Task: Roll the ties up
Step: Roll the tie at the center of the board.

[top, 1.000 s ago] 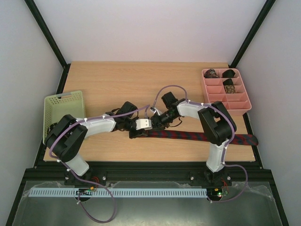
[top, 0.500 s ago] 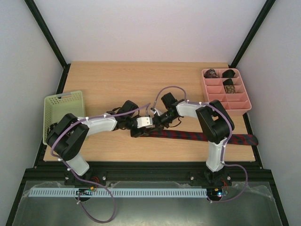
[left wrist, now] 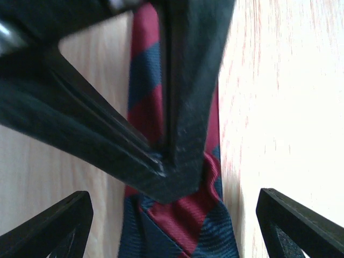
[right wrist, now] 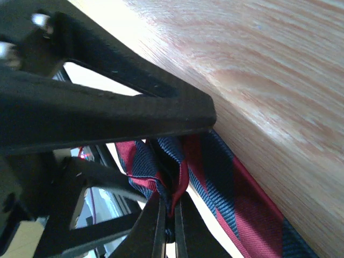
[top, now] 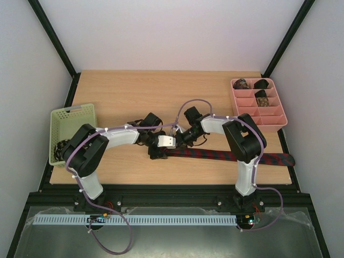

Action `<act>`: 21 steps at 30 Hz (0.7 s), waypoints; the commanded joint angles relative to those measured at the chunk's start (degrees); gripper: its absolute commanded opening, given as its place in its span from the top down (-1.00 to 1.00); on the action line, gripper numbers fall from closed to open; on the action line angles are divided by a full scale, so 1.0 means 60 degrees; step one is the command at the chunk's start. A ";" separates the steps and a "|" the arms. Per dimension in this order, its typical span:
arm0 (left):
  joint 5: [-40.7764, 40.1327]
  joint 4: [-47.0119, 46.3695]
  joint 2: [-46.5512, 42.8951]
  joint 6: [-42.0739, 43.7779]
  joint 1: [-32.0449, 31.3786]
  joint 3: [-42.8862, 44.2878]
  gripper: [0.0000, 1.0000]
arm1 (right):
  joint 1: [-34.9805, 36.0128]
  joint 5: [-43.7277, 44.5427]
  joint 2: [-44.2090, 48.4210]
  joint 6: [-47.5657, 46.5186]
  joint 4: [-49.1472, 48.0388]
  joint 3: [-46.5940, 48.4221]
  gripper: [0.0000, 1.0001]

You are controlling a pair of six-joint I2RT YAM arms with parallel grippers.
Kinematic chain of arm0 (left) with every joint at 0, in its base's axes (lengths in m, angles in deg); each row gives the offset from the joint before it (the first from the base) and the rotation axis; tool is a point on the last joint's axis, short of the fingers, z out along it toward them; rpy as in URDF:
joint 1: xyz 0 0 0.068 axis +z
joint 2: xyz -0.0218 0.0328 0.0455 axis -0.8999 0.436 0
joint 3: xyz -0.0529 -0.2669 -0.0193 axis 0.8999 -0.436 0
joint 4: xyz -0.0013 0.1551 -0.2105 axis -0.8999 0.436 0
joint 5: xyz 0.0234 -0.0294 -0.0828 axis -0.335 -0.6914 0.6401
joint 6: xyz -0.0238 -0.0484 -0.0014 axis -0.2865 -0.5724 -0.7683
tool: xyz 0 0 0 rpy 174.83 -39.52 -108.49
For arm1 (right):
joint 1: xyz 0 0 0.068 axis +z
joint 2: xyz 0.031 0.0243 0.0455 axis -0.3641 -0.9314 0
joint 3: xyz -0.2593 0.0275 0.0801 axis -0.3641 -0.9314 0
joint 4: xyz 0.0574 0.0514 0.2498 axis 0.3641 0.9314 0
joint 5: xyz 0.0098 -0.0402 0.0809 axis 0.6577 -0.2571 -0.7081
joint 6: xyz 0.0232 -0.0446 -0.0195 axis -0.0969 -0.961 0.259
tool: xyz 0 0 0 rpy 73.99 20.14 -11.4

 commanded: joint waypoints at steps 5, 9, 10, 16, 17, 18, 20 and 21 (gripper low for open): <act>-0.0765 0.0899 0.0557 0.0557 -0.0267 0.0204 -0.56 | -0.0175 -0.0520 -0.0228 -0.0182 0.0317 0.0001 0.97; -0.0910 0.0938 0.0525 0.0715 -0.0313 0.0072 -0.08 | -0.0184 -0.0627 -0.0193 -0.0227 0.0411 0.0029 0.97; -0.0903 0.0890 0.0432 0.0779 -0.0313 -0.0028 0.06 | -0.0177 -0.0675 -0.0180 -0.0227 0.0445 0.0034 0.97; -0.0970 0.0700 0.0106 0.1078 -0.0288 -0.0461 0.50 | -0.0193 -0.0600 -0.0219 -0.0536 0.0946 0.0204 0.96; -0.0982 0.0677 0.0068 0.1068 -0.0285 -0.0485 0.50 | -0.0191 -0.0297 -0.0273 -0.0628 0.1015 0.0213 0.97; -0.0941 0.0649 0.0045 0.1035 -0.0263 -0.0485 0.44 | -0.0191 -0.0117 -0.0360 -0.0776 0.1070 0.0222 0.97; -0.0587 0.0629 -0.0155 0.0897 -0.0137 -0.0470 0.16 | -0.0193 0.0281 -0.0595 -0.0876 0.1132 0.0226 0.97; -0.0266 0.0622 -0.0340 0.0836 0.0007 -0.0481 -0.03 | -0.0191 0.0371 -0.0739 -0.0933 0.1174 0.0254 0.97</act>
